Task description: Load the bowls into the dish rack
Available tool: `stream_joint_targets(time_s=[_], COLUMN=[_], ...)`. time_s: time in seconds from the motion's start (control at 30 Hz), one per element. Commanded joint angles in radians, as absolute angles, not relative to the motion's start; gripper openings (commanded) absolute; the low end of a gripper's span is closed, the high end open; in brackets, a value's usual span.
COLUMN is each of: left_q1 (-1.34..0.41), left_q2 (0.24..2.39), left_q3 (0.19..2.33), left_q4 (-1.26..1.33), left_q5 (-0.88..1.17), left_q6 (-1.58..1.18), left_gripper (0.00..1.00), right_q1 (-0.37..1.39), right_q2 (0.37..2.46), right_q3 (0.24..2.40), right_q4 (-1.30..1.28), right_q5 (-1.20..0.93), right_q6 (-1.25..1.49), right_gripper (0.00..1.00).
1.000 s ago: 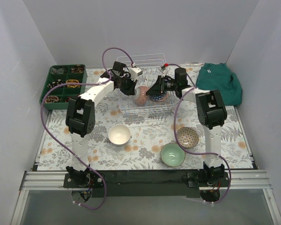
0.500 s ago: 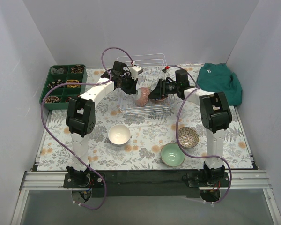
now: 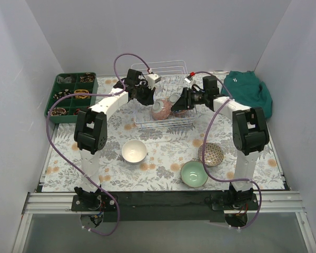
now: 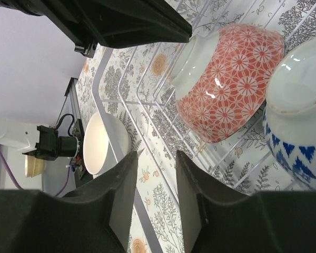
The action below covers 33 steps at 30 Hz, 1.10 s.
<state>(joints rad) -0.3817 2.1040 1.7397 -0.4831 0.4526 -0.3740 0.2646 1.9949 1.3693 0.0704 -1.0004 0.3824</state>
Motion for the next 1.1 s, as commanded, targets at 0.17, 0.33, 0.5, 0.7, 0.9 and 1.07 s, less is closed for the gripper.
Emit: stream_joint_targets(time_s=[0.17, 0.33, 0.5, 0.7, 0.9, 1.07], left_q1=[-0.387, -0.387, -0.387, -0.394, -0.408, -0.41], left_q2=[2.172, 2.24, 2.266, 2.281, 2.283, 2.244], left_q3=[1.854, 1.96, 1.956, 1.941, 1.927, 1.878], left_q4=[-0.393, -0.411, -0.402, -0.376, -0.373, -0.38], left_q5=[0.339, 0.33, 0.344, 0.396, 0.461, 0.537], left_q6=[-0.376, -0.374, -0.385, -0.396, -0.377, -0.364], left_gripper=[0.0, 0.0, 0.0, 0.0, 0.0, 0.0], right_q1=[0.215, 0.216, 0.225, 0.264, 0.304, 0.314], right_q2=[1.878, 1.873, 1.896, 1.951, 1.997, 2.017], right_q3=[1.443, 1.503, 1.555, 1.638, 1.66, 1.663], right_q4=[-0.228, -0.376, -0.423, -0.469, -0.479, -0.48], right_q5=[-0.746, -0.546, -0.48, -0.456, -0.453, -0.436], right_q6=[0.1, -0.098, -0.195, -0.27, -0.294, -0.305], right_gripper=[0.23, 0.01, 0.01, 0.01, 0.01, 0.01])
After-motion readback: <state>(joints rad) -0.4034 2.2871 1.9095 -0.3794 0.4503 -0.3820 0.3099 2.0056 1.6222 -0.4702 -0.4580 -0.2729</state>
